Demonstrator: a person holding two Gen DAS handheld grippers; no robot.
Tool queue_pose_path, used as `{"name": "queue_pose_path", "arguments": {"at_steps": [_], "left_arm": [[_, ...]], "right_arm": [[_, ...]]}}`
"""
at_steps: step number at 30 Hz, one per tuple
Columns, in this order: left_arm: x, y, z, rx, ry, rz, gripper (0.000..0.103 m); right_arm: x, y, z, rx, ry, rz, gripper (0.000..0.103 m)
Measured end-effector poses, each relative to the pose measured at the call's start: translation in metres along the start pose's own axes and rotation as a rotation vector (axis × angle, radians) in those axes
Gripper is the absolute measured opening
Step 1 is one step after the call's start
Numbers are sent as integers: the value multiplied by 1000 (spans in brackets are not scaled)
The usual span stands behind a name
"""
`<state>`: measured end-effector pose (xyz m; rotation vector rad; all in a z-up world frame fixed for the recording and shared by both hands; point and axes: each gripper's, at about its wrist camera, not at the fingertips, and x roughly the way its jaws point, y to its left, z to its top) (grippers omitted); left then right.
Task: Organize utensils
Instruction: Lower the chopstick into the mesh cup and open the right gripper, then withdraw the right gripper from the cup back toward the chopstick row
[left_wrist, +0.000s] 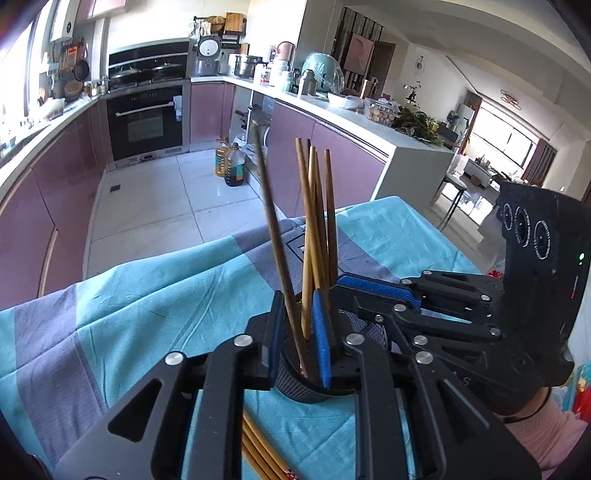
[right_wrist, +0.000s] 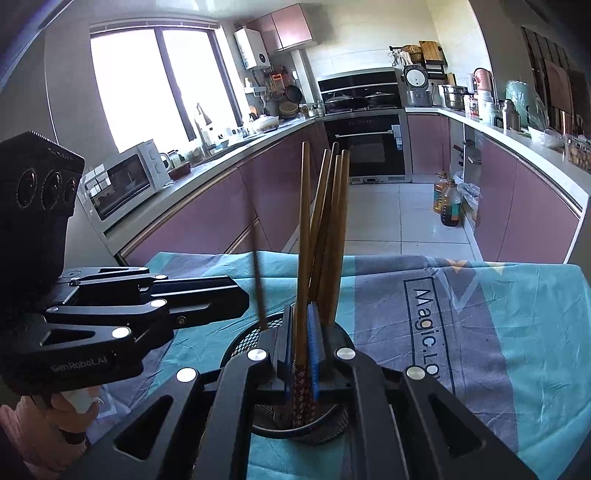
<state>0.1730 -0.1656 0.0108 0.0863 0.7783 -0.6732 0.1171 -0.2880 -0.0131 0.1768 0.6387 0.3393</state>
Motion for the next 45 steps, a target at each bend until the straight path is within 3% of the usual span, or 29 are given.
{"name": "queue_pose_path", "arguments": {"at_steps": [5,8,14,19,28,35,45], "left_arm": [[-10,6,-6,-21,-32,9,22],[-23,10,-15,-20,-81,51,28],[-62,19,-38,-43,-183,96,45],[-81,27,-64,-49,-209,160,52],[-74,45,-119,-92,-114,226,54],[-51,50,-152,-116,-24,230,54],[-28,56,-170,-146,57,218,53]], "right_arm": [[-7,2,-5,-4,-16,9,12],[-15,5,-8,-14,-37,17,22],[-40,24,-21,-66,-79,77,33],[-54,41,-34,-112,-76,135,40],[-15,60,-76,-126,92,149,42],[19,63,-96,-106,199,134,42],[28,74,-106,-126,229,93,42]]}}
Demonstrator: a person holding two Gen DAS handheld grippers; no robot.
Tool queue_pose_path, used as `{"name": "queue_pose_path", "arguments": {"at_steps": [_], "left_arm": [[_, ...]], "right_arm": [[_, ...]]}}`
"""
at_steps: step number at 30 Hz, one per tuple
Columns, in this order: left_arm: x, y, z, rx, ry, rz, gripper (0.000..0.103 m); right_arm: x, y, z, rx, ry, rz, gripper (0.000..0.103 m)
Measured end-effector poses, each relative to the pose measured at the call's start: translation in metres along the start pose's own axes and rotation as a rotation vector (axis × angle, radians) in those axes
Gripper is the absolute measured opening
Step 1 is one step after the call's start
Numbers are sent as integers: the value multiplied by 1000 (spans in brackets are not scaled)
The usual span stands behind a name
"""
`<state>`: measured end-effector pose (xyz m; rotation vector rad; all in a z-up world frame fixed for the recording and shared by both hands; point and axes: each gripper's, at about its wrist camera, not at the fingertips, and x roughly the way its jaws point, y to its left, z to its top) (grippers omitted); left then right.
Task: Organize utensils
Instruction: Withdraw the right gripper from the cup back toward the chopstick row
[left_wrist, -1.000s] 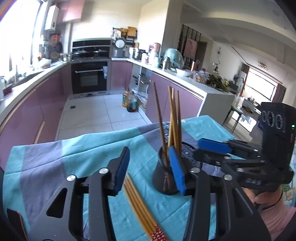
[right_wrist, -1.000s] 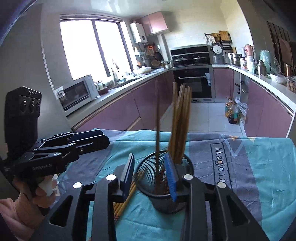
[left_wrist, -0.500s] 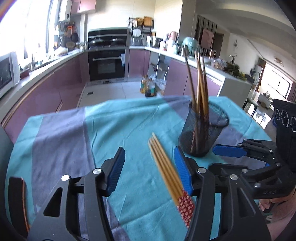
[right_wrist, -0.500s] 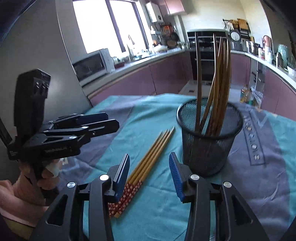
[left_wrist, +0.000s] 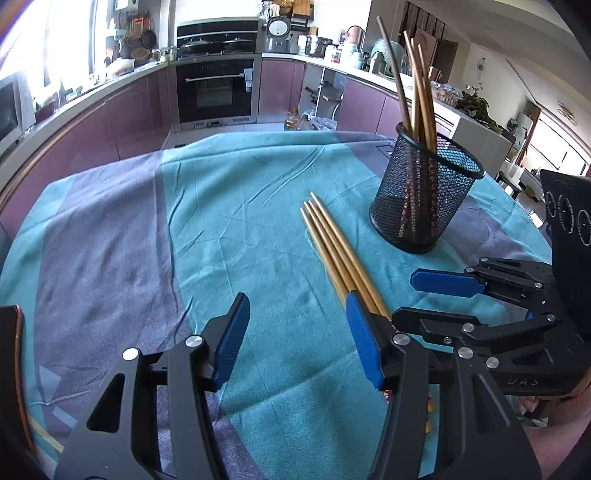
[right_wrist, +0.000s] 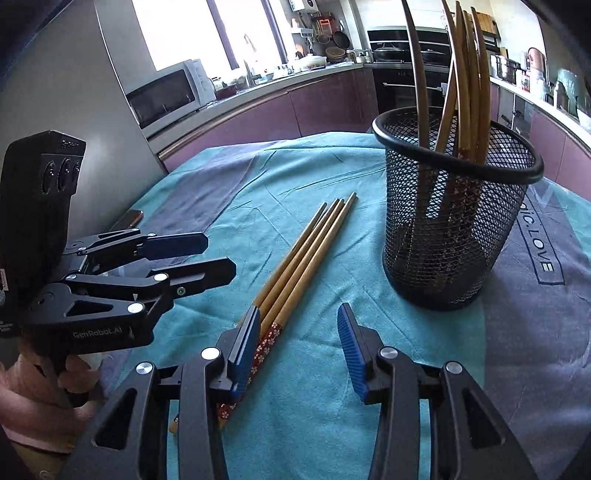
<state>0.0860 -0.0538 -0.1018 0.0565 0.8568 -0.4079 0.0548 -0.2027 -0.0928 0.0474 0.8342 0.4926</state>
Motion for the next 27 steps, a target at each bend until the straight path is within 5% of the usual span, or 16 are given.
{"name": "queue_pose_path", "arguments": {"at_steps": [27], "left_arm": [[25,-17,-1,45,68,-23,52]], "right_arm": [[0,-7,-8,5,23,-54,37]]}}
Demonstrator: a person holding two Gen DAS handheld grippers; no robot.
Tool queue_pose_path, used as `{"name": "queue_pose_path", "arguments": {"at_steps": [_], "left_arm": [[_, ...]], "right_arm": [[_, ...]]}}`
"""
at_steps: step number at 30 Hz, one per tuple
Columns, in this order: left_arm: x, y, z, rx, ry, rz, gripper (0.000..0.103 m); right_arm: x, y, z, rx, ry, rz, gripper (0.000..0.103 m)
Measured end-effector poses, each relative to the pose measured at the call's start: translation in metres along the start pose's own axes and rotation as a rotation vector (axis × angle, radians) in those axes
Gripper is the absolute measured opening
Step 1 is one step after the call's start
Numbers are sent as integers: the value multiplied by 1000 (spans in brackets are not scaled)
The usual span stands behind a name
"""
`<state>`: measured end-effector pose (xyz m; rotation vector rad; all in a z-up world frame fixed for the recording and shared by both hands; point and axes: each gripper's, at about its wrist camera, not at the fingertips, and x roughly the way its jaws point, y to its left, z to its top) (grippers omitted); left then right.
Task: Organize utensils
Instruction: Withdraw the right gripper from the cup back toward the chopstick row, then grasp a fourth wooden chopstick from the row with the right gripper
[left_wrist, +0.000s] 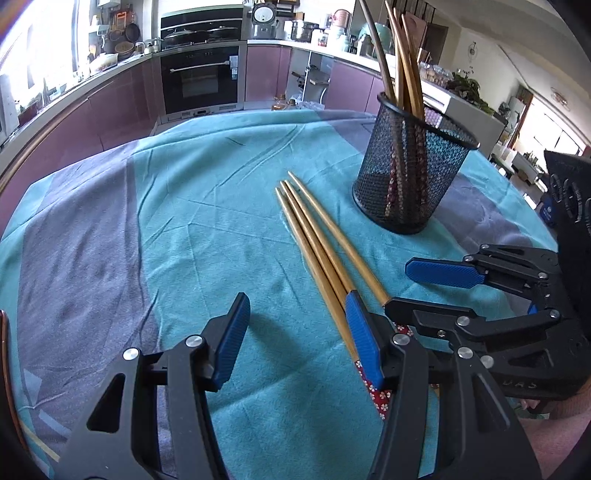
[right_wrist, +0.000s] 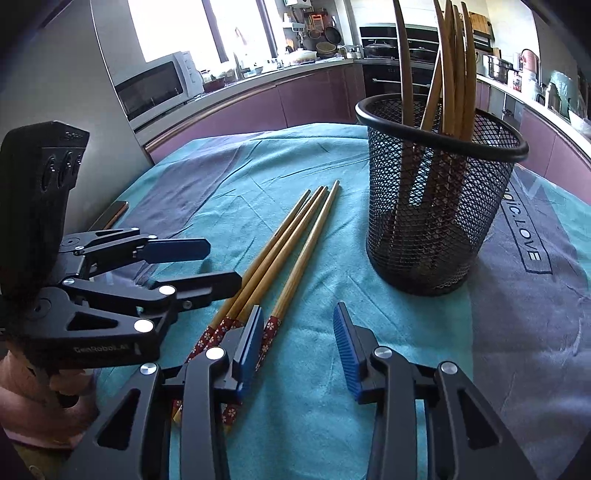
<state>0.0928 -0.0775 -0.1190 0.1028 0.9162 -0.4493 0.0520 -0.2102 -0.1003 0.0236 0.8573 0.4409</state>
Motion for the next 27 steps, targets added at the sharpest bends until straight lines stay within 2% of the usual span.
{"name": "queue_pose_path", "arguments": {"at_steps": [8,12,15,20,23,27], "left_arm": [[4,-1,2,10,7,12,46],[5,0,2,18,14,4,36],[6,0,4,27,21,1,33],[10,4,9,17,32,-6,31],[15,8,13,1,37,-16,26],[18,12,17,-21,40,-16,18]], "right_arm": [[0,0,0,-3,2,0,37],[2,3,2,-12,8,-11,37],[6,6,8,-22,13,-22,37],[16,7,20,-31,23,-39,31],[22,7,26,-34,26,-47,28],[27,3,31,-2,20,-47,18]]}}
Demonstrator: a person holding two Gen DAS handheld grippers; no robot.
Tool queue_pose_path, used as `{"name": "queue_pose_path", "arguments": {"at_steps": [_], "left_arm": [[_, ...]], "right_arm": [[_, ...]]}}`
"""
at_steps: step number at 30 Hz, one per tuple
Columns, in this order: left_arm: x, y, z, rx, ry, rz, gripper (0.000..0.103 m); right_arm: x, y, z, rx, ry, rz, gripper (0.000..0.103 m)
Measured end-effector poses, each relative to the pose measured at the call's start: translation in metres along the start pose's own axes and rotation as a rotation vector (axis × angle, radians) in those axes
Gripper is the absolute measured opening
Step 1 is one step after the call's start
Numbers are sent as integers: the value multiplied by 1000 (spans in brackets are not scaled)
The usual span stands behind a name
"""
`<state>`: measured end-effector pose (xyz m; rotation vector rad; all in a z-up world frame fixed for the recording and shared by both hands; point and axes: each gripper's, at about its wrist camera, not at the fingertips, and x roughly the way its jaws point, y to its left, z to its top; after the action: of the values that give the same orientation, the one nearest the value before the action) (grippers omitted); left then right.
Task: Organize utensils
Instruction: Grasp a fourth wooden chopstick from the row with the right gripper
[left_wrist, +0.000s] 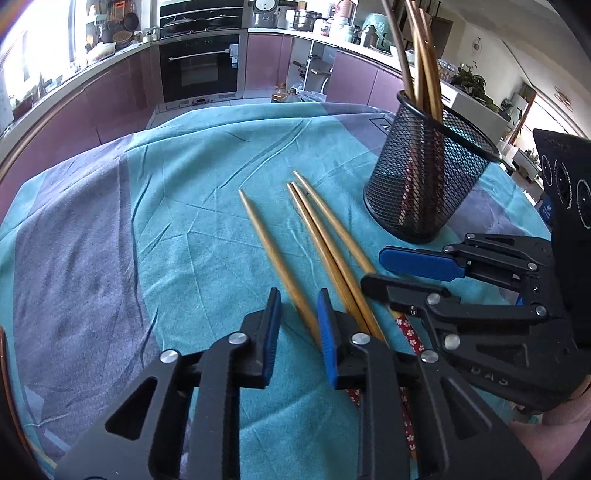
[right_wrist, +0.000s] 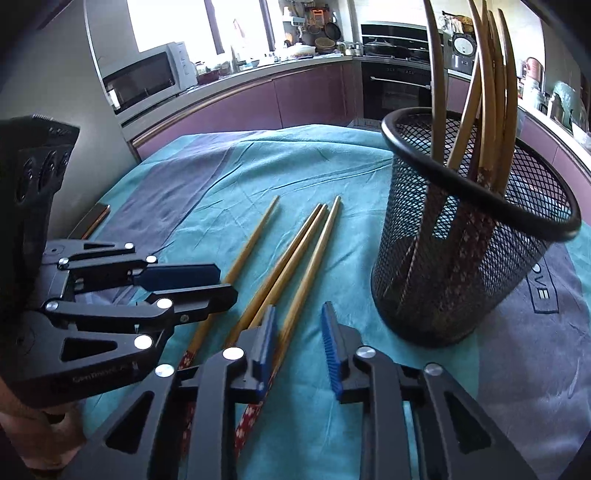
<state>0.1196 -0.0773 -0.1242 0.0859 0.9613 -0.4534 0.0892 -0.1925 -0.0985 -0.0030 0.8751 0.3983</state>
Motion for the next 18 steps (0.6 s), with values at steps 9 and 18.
{"name": "queue_pose_path", "arguments": {"at_steps": [9,18], "left_arm": [[-5,4,-4,-58,-24,9,8],[-18,-5,-11,-18,-36,-37,8]], "right_arm": [[-9,-20,-5,131,-45,47,5],[-20,-14,-14,92,-42,126,5]]}}
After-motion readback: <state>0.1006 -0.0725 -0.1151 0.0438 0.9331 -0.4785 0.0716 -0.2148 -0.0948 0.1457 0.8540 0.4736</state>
